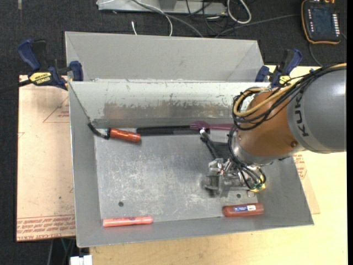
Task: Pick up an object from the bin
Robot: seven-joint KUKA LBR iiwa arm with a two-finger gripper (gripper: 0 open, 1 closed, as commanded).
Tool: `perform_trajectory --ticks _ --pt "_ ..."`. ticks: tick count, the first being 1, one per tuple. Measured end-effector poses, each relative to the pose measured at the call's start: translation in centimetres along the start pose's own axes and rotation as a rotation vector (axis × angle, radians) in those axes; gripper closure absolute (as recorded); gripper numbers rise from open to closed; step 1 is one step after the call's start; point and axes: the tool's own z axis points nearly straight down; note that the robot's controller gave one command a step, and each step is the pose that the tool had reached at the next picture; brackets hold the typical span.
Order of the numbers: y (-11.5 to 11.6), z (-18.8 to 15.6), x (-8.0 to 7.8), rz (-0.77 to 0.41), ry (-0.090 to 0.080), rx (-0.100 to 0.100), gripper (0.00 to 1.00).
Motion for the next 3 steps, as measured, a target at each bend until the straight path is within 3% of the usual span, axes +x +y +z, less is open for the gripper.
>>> perform_trajectory --ticks 2,3 --pt "0.0 -0.2 0.0 0.001 0.001 0.000 1.00" --pt "0.1 -2.2 0.4 0.001 0.013 -0.002 1.00"
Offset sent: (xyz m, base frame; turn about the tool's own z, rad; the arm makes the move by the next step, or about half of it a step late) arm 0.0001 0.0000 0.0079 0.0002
